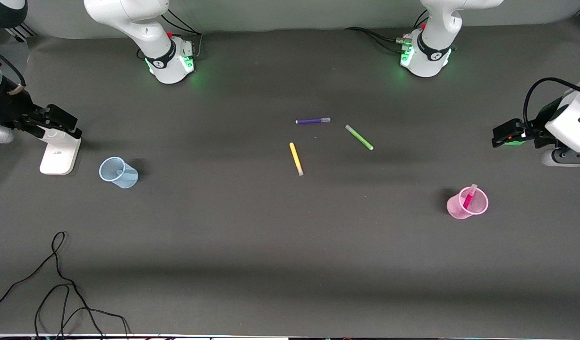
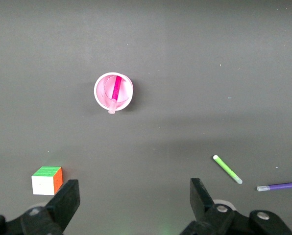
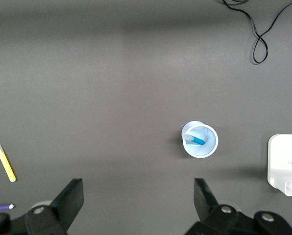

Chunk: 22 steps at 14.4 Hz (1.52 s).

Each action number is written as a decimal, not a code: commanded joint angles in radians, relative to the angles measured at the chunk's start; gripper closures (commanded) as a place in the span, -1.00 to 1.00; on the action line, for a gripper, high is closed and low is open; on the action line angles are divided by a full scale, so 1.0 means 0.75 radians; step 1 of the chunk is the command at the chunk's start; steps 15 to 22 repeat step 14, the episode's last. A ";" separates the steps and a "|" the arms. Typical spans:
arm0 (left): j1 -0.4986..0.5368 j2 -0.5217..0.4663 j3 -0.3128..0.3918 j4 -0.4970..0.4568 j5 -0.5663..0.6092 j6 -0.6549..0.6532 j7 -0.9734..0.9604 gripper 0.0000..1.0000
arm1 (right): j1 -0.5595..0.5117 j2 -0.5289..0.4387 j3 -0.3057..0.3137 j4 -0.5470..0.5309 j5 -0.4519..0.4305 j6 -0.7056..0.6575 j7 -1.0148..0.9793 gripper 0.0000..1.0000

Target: Place pink and blue markers in matching cups

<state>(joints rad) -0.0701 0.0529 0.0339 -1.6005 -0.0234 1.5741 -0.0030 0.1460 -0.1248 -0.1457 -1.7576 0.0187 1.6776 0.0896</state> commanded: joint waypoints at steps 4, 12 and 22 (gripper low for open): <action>-0.023 -0.005 0.016 0.007 0.003 -0.025 0.002 -1.00 | 0.000 0.013 0.047 -0.001 -0.011 0.011 0.079 -1.00; -0.023 0.001 0.018 0.007 0.001 -0.021 0.010 -1.00 | 0.000 0.052 0.047 0.002 -0.023 0.007 0.077 -1.00; -0.021 0.005 0.018 0.011 0.001 -0.023 0.010 -1.00 | -0.002 0.056 0.047 0.002 -0.015 0.007 0.079 -1.00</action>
